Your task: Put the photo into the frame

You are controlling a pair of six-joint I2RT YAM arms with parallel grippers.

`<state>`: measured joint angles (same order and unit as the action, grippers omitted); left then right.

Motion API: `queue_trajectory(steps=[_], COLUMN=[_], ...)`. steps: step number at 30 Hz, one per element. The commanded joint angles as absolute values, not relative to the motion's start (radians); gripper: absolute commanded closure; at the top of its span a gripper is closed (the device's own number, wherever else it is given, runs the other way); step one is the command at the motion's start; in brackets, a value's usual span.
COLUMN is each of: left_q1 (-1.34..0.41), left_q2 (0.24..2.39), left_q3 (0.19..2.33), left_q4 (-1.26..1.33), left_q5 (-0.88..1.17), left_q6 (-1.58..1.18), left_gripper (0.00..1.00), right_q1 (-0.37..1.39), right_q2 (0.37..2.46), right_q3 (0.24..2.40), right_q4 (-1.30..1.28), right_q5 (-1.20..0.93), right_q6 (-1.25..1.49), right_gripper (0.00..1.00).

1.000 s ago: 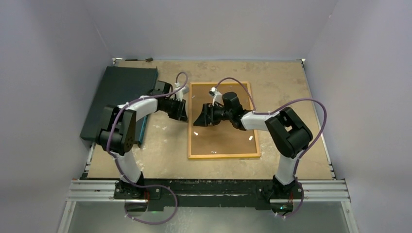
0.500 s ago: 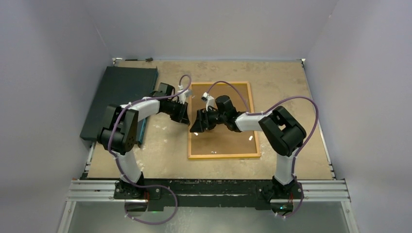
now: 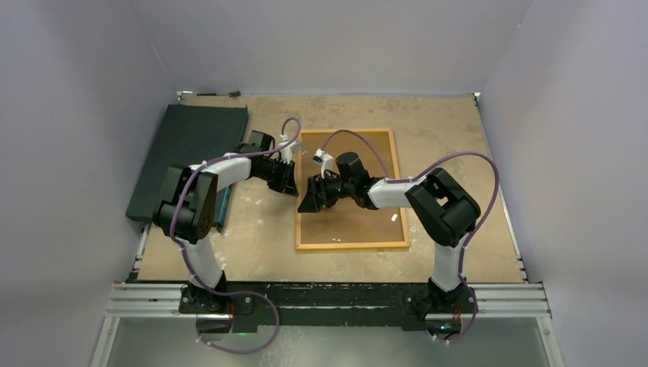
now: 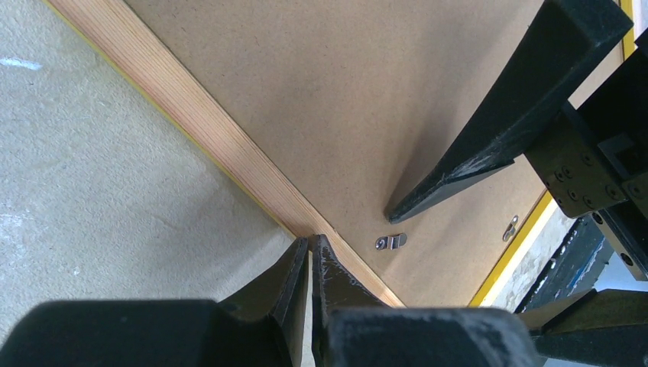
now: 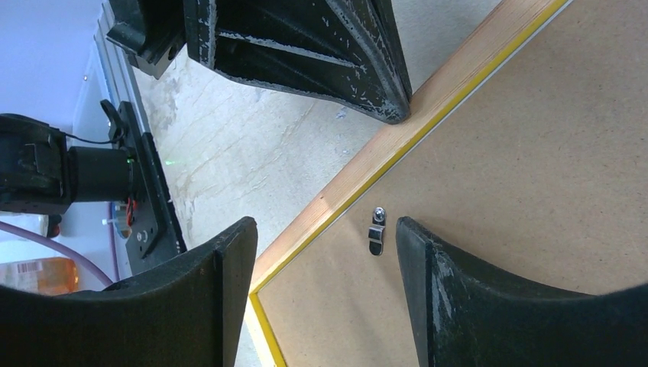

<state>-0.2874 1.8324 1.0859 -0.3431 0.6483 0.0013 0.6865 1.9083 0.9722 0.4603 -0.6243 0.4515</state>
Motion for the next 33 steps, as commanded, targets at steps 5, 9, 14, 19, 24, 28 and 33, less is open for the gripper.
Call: queue_trajectory(steps=[5,9,14,19,24,28,33], left_q1=[-0.300,-0.301,-0.301,-0.302,-0.305,-0.306,-0.308], left_q2=[1.843,1.839,1.831,1.823,1.814,1.811,1.807], left_q3=[1.071,1.072,1.071,1.069,1.066,1.065,1.064], left_q4=[-0.292,-0.292,-0.287,-0.283,-0.285,-0.283,-0.282], left_q5=[0.651,0.649,0.646,0.645,0.638,0.635,0.634], left_q6=[0.007,0.007,0.007,0.007,0.007,0.008,0.007], left_gripper=[0.97,0.97,0.97,0.97,0.98,0.98,0.98], right_q1=[0.701,0.708,0.712,0.717,0.722,0.726,0.734], right_q2=[1.880,1.873,1.856,1.859,1.868,1.873,1.878], right_q3=[0.977,0.976,0.962,0.965,0.969,0.969,0.970], right_q4=[0.400,0.387,0.379,0.385,0.387,0.395,0.402], right_q5=[-0.645,-0.647,-0.644,-0.646,-0.652,-0.658,-0.663], right_q6=[0.429,0.430,0.431,0.437,0.437,0.440,0.446], right_gripper=[0.32,0.33,0.34,0.34,0.35,0.36,0.37])
